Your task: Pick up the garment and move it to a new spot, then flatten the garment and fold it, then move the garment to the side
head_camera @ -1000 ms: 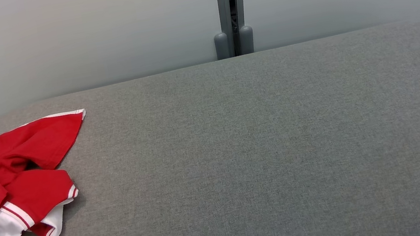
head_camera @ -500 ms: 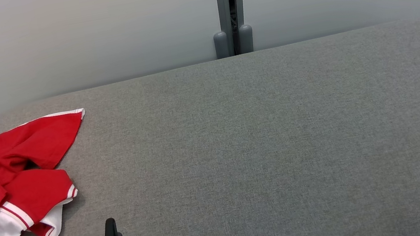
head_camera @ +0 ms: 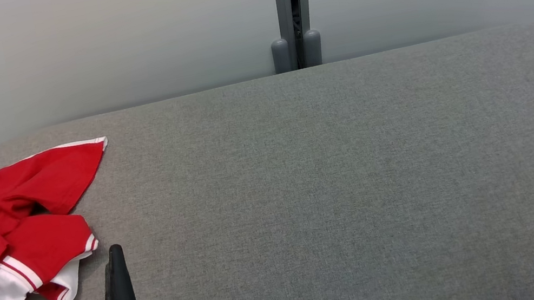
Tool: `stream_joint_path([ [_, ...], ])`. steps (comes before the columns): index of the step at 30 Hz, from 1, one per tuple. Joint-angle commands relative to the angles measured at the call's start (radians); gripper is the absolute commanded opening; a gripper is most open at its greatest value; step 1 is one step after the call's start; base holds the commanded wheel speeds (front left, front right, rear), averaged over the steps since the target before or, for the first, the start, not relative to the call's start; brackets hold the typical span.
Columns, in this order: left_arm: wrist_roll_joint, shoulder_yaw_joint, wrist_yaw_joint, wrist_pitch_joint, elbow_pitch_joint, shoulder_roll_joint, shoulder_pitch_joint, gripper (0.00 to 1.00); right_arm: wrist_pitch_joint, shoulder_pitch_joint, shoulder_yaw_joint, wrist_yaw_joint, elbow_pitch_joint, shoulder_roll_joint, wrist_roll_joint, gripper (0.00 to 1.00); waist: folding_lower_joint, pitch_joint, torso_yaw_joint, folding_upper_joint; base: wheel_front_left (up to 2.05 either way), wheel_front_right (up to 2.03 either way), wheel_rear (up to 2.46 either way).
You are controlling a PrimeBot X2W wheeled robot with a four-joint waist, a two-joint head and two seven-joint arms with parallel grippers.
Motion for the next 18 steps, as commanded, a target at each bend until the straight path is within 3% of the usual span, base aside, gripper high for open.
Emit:
stream_joint_path([
  [1, 0.089, 0.015, -0.011, -0.003, -0.014, 0.002, -0.037, 1.00, -0.017, -0.030, -0.001, 0.003, -0.023, -0.005, -0.091, 1.00, 0.0000, 0.000, 0.001, 0.0000, 0.00, 0.00, 0.00],
  [18, 0.493, 0.001, 0.040, 0.012, 0.040, 0.048, -0.068, 1.00, -0.077, -0.070, 0.054, 0.004, 0.013, 0.034, -0.575, 1.00, 0.0000, -0.007, 0.003, 0.0000, 0.00, 0.00, 0.00],
])
